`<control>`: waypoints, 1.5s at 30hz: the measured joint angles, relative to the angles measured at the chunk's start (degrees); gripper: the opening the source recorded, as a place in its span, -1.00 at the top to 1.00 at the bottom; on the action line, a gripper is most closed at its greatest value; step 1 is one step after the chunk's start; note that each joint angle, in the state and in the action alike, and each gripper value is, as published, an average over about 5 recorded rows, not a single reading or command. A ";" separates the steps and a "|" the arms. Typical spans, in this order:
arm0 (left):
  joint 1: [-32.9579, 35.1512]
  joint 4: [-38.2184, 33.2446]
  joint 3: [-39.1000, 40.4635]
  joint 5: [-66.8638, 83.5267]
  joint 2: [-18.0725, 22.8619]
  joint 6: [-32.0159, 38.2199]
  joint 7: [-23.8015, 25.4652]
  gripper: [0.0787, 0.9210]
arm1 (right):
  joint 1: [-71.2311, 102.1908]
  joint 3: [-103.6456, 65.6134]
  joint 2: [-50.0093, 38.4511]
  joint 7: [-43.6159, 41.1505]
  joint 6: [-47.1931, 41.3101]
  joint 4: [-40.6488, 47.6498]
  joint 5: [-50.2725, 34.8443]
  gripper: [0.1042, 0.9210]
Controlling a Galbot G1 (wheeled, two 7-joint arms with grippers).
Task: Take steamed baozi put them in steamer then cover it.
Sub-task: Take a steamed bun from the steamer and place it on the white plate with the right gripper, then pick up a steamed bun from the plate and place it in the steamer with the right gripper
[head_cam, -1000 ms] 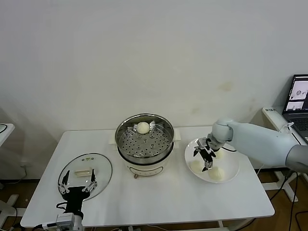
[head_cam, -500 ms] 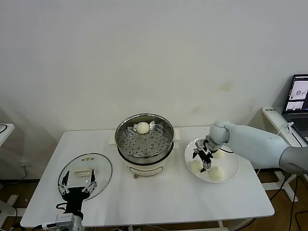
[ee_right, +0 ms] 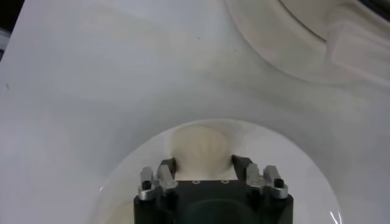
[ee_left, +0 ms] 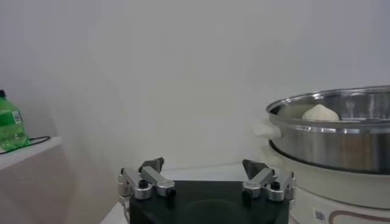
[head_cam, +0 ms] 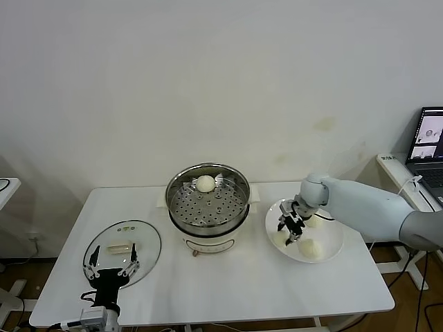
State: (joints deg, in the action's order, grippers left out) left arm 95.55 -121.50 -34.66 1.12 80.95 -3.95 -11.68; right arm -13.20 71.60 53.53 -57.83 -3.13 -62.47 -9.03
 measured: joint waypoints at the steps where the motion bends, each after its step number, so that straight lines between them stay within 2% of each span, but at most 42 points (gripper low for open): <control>1: -0.01 0.00 0.00 0.00 0.00 0.00 -0.01 -0.77 | -0.07 -0.02 0.01 -0.02 0.01 0.00 -0.03 0.20; 6: -0.04 0.00 0.05 -0.02 0.05 0.01 -0.04 -0.77 | -0.63 -0.09 -0.27 -0.03 -0.05 -0.33 -0.29 0.32; 18: -0.54 0.00 0.79 -0.12 -0.06 -0.07 -0.09 -0.77 | -5.56 1.74 -2.13 -0.36 -0.84 -2.45 -2.26 0.32; 30: -1.69 0.44 1.88 -0.01 -0.50 -0.09 -0.03 -0.77 | -20.02 7.72 -2.83 0.21 -2.46 -6.88 -8.14 0.32; 37: -2.41 0.97 2.29 -0.15 -0.64 -0.12 -0.03 -0.77 | -27.84 11.02 0.17 1.48 -4.28 -8.87 -13.59 0.30; 45: -2.55 1.31 1.39 0.38 -1.48 -0.12 -0.09 -0.77 | -30.76 11.74 7.92 3.59 -6.77 -7.84 -19.54 0.30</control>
State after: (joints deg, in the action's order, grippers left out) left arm 93.00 -120.19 -33.27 1.49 79.47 -4.08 -11.77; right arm -43.96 83.34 61.44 -54.24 -9.90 -70.32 -28.57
